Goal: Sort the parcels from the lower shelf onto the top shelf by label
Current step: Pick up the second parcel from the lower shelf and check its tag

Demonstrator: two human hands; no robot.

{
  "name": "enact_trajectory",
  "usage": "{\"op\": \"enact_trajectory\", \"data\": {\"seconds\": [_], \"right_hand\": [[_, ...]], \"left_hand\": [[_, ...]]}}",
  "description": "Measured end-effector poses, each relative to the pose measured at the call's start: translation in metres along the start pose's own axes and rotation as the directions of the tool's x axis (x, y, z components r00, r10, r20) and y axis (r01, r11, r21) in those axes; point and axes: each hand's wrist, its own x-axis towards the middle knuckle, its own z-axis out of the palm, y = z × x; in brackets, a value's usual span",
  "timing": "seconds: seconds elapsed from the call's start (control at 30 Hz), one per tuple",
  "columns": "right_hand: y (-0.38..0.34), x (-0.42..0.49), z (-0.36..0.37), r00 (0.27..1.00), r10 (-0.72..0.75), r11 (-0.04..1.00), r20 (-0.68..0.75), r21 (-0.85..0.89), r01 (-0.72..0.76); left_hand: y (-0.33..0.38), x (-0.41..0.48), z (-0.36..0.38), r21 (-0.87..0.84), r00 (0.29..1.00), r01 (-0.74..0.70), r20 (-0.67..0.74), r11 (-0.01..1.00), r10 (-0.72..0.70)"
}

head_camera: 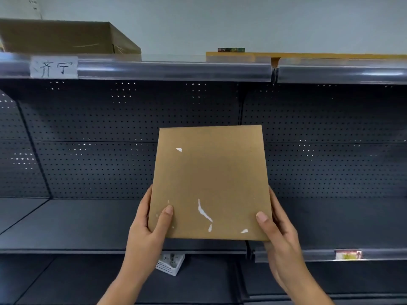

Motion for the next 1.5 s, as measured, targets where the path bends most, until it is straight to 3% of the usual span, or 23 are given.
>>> {"op": "enact_trajectory", "data": {"seconds": [0.13, 0.27, 0.37, 0.47, 0.57, 0.63, 0.77, 0.87, 1.2, 1.33, 1.43, 1.5], "right_hand": [[-0.004, -0.001, 0.002, 0.996, -0.046, 0.999, -0.075, 0.026, 0.048], [-0.012, -0.005, 0.008, 0.979, -0.149, 0.986, -0.138, -0.09, 0.137], [-0.013, -0.01, 0.016, 0.963, -0.216, 0.962, -0.159, -0.206, 0.182], [-0.01, -0.017, 0.028, 0.96, -0.269, 0.924, -0.08, -0.302, 0.234], [-0.008, -0.031, 0.038, 0.941, -0.314, 0.873, 0.128, -0.352, 0.339], [-0.009, -0.037, 0.039, 0.936, -0.274, 0.908, 0.223, -0.262, 0.328], [-0.008, -0.026, 0.031, 0.987, -0.138, 0.988, 0.077, -0.055, 0.142], [-0.004, -0.023, 0.03, 0.993, -0.062, 0.995, 0.101, -0.066, 0.069], [0.009, -0.04, 0.032, 0.976, -0.081, 0.981, 0.204, -0.154, 0.114], [0.003, -0.04, 0.037, 0.945, -0.163, 0.921, 0.283, -0.3, 0.249], [-0.005, -0.038, 0.034, 0.874, -0.241, 0.813, 0.422, -0.405, 0.42], [-0.014, -0.032, 0.027, 0.855, -0.24, 0.812, 0.46, -0.388, 0.437]], "left_hand": [[0.003, -0.006, 0.006, 0.102, 0.999, -0.028, -0.024, 0.994, 0.03], [0.009, -0.017, 0.019, 0.277, 0.978, -0.104, -0.147, 0.955, 0.15], [0.026, -0.039, 0.043, 0.227, 0.969, -0.233, -0.027, 0.946, 0.245], [0.044, -0.059, 0.07, 0.036, 0.977, -0.125, 0.176, 0.991, 0.117], [0.059, -0.057, 0.083, 0.017, 0.983, -0.062, 0.176, 0.998, 0.058], [0.064, -0.048, 0.079, -0.051, 0.989, 0.005, 0.148, 0.999, 0.002], [0.066, -0.04, 0.077, -0.004, 0.991, 0.002, 0.137, 1.0, -0.001], [0.063, -0.042, 0.083, -0.015, 0.99, 0.012, 0.138, 1.0, -0.01], [0.073, -0.041, 0.071, 0.195, 0.958, 0.023, 0.275, 0.981, -0.077], [0.08, -0.041, 0.069, 0.226, 0.961, 0.103, 0.227, 0.969, -0.155], [0.074, -0.038, 0.068, 0.082, 0.973, 0.128, 0.184, 0.988, -0.142], [0.07, -0.036, 0.067, 0.001, 0.98, 0.123, 0.156, 0.992, -0.121]]}}
